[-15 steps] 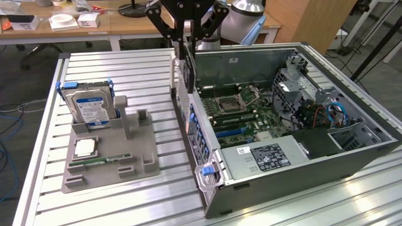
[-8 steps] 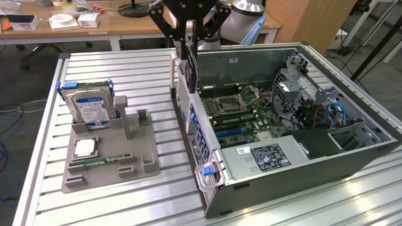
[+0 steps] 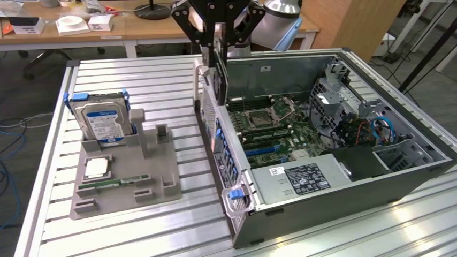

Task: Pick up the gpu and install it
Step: 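Pick up the gpu and move the gpu toward the slot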

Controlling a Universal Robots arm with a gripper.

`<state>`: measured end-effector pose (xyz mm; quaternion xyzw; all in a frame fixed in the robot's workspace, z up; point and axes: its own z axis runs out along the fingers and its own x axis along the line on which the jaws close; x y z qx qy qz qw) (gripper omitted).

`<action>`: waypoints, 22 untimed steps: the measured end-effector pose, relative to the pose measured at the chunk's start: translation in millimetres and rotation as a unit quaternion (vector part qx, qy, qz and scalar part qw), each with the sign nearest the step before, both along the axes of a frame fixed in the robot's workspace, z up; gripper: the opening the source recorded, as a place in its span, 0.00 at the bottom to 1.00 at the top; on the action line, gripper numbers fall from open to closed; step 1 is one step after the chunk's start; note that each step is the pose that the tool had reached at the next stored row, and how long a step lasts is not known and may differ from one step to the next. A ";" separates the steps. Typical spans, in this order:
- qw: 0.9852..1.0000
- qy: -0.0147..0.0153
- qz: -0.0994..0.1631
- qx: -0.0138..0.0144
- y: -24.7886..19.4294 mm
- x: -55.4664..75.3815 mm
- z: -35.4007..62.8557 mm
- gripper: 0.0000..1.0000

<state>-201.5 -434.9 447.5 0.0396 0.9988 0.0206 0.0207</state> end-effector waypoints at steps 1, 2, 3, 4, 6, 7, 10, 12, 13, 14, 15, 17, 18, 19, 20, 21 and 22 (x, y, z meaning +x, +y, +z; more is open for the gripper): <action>1.000 0.000 0.000 0.000 0.0 0.6 0.0 0.26; 1.000 0.000 0.000 0.000 0.0 1.1 0.0 0.26; 1.000 0.000 0.000 0.000 0.0 1.7 0.0 0.26; 1.000 0.000 0.000 0.000 0.0 2.3 0.0 0.26; 1.000 0.000 0.000 0.000 0.0 3.3 0.0 0.26; 1.000 0.000 0.000 0.000 0.0 3.8 0.0 0.26; 1.000 0.000 0.000 0.000 0.1 5.5 0.0 0.26; 1.000 0.000 0.000 0.000 0.0 7.0 0.0 0.26; 1.000 0.000 0.000 0.000 0.0 7.8 0.0 0.26; 1.000 0.000 0.000 0.000 0.0 8.6 0.0 0.26; 1.000 0.000 0.000 0.000 0.0 9.5 0.0 0.26; 1.000 0.000 0.000 0.000 0.0 11.7 0.0 0.26; 1.000 0.000 0.000 0.000 0.0 12.8 0.0 0.26; 1.000 0.000 0.000 0.000 0.0 13.8 0.0 0.26; 1.000 0.000 0.000 0.000 0.0 14.8 0.0 0.26; 1.000 0.000 0.000 0.000 0.0 15.7 0.0 0.26; 1.000 0.000 0.000 0.000 0.0 16.6 0.0 0.26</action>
